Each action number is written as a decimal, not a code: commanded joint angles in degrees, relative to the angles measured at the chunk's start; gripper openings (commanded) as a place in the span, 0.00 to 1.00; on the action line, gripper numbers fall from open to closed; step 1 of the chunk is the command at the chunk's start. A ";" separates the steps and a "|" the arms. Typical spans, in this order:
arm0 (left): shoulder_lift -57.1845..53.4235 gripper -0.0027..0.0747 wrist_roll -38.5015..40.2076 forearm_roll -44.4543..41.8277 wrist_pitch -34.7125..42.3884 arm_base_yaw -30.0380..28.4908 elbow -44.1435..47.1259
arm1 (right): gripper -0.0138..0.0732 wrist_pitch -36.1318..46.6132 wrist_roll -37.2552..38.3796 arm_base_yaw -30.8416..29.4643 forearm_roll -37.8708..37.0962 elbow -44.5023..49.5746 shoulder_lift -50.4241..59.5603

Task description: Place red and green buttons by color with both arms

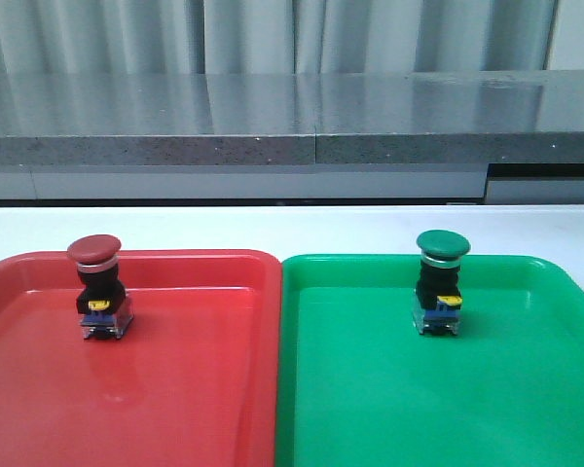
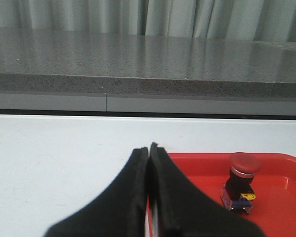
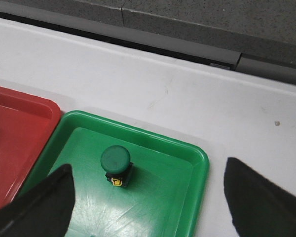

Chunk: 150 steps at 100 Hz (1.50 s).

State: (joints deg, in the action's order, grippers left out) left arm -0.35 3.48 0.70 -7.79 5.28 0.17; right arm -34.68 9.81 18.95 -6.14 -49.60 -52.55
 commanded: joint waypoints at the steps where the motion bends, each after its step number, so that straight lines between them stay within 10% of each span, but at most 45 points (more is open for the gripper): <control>1: -1.68 0.01 0.36 0.01 4.63 -0.16 2.29 | 0.86 5.00 -0.12 -0.23 -1.21 2.26 5.34; 38: -1.68 0.01 0.36 0.01 4.63 -0.16 2.29 | 0.82 1.68 -0.12 -0.23 -1.21 13.10 26.57; 78: -1.68 0.01 0.36 0.01 4.63 -0.16 2.29 | 0.07 0.77 -0.12 -0.23 -1.21 14.27 33.35; 150: -1.68 0.01 0.36 0.01 4.63 -0.16 2.29 | 0.08 0.77 -0.12 -0.23 -1.21 14.27 33.35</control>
State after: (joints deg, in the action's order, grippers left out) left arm -0.35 3.48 0.70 -7.79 5.28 0.17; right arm -37.98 9.81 18.95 -6.40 -33.90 -19.09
